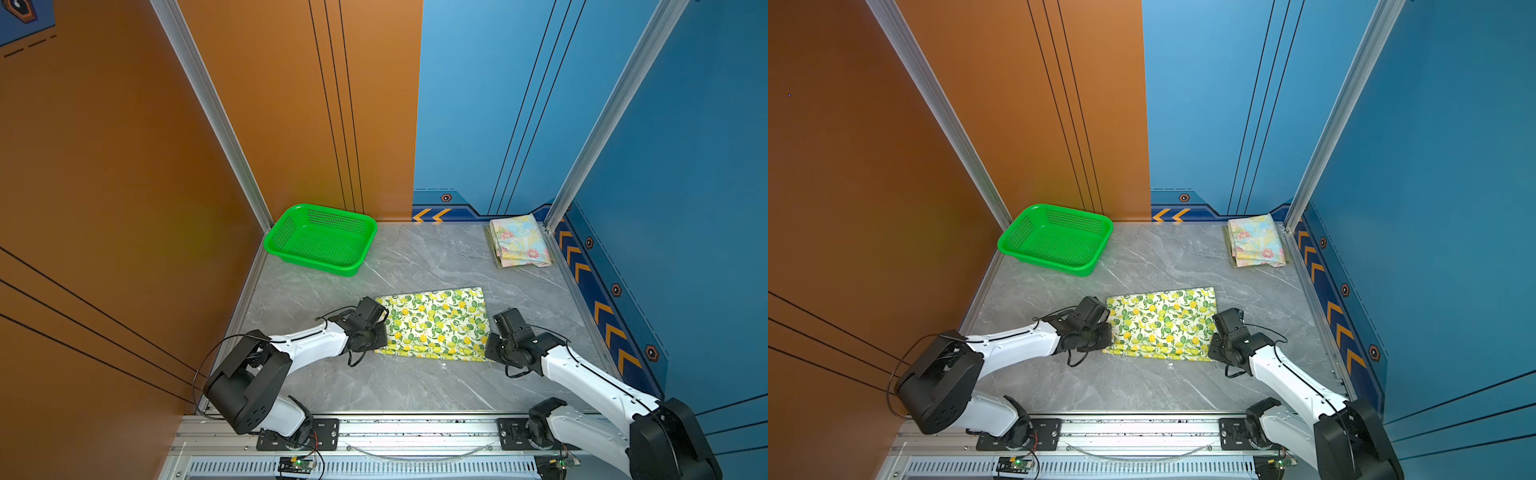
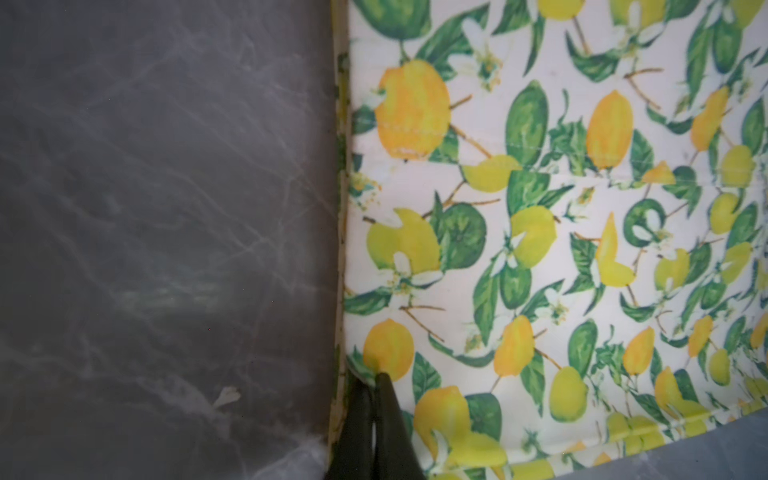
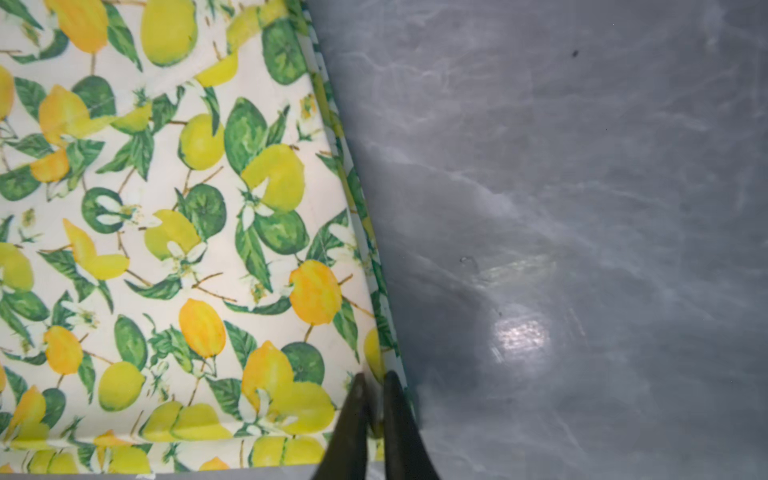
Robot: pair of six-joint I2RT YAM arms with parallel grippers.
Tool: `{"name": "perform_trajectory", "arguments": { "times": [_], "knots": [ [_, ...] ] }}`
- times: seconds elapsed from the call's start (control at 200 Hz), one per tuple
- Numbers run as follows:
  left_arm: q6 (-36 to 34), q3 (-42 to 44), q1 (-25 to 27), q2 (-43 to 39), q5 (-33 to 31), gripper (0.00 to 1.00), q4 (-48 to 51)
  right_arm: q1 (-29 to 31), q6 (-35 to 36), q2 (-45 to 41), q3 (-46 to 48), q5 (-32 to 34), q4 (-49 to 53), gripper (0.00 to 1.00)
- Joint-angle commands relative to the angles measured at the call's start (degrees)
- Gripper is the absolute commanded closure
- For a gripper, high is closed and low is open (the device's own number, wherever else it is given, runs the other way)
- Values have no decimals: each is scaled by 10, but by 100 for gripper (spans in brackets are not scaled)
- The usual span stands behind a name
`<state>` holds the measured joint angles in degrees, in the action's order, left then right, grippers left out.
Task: Fold and stack the skirts
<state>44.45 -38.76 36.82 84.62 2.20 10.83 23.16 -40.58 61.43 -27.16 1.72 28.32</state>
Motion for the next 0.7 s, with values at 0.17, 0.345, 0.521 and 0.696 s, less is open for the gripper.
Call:
{"name": "perform_trajectory", "arguments": {
  "times": [0.17,0.345,0.521,0.696],
  "knots": [
    [-9,-31,-22,-6,-7,34,26,-26,29,3,-62,21,15,42],
    [-25,-54,-57,9,25,29,31,-54,53,35,-95,-1,2,40],
    [-41,-68,-88,14,52,27,36,-65,65,82,-115,-24,-21,40],
    [-70,-88,-115,32,82,26,53,-68,65,114,-116,-42,-41,41]
  ]
}}
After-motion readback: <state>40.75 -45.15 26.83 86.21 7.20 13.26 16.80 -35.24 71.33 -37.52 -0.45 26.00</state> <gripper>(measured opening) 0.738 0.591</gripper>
